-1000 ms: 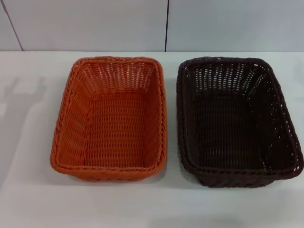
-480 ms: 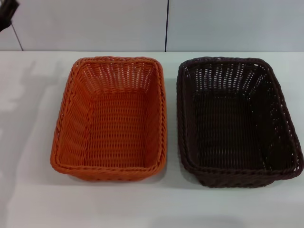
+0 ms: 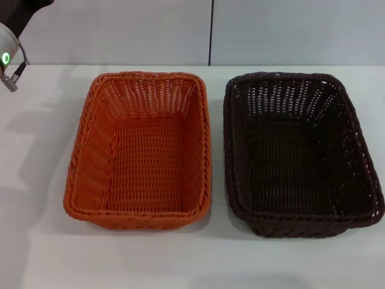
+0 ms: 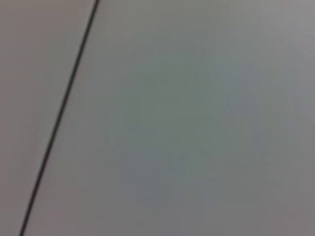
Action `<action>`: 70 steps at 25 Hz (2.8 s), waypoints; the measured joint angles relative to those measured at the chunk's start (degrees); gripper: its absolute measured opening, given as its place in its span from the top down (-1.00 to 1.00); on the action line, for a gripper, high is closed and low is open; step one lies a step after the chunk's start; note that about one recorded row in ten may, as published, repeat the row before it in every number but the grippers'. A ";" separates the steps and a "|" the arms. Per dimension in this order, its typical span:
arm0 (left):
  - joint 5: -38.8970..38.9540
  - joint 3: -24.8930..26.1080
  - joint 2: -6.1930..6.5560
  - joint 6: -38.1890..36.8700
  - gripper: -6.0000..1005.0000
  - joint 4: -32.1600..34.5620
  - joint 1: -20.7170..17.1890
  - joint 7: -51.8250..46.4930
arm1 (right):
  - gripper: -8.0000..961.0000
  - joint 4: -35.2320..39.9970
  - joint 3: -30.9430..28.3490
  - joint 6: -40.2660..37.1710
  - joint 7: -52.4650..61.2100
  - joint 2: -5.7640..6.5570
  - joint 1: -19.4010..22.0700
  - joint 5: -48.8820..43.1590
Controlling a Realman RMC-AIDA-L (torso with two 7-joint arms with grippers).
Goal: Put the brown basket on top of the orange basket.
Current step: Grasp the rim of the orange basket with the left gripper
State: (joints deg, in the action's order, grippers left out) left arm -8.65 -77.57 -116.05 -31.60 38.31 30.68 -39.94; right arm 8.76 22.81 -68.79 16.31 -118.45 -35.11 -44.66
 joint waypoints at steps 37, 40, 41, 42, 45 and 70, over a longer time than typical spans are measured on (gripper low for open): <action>-51.86 15.82 -2.18 -6.20 -0.62 8.76 -1.13 -35.01 | -0.20 0.27 0.81 0.85 -0.41 -0.02 -3.49 0.01; -49.06 16.53 -2.19 -8.73 -0.62 6.60 -1.29 -31.60 | -0.20 0.41 1.28 0.89 -0.41 -0.02 -3.76 0.01; -41.18 18.28 -2.10 -15.01 -0.62 1.04 -1.37 -23.57 | -0.20 0.47 1.49 0.90 -0.41 -0.02 -3.93 0.01; -39.34 18.84 -2.10 -16.85 -0.62 -0.37 -1.46 -21.65 | -0.20 0.51 1.75 0.92 -0.41 -0.04 -4.24 0.01; -29.98 21.04 -2.08 -28.55 -0.62 -8.30 -2.44 -10.49 | -0.20 0.44 1.80 0.94 -0.40 -0.10 -4.55 0.01; -43.33 15.75 2.75 -11.41 -0.62 3.36 -2.65 -36.41 | -0.20 -1.63 1.81 0.41 0.06 -0.37 -2.93 0.15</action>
State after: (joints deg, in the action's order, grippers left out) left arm -51.97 -61.82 -113.31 -43.01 41.67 28.02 -76.35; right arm 7.13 24.62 -68.39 16.37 -118.82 -38.03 -44.50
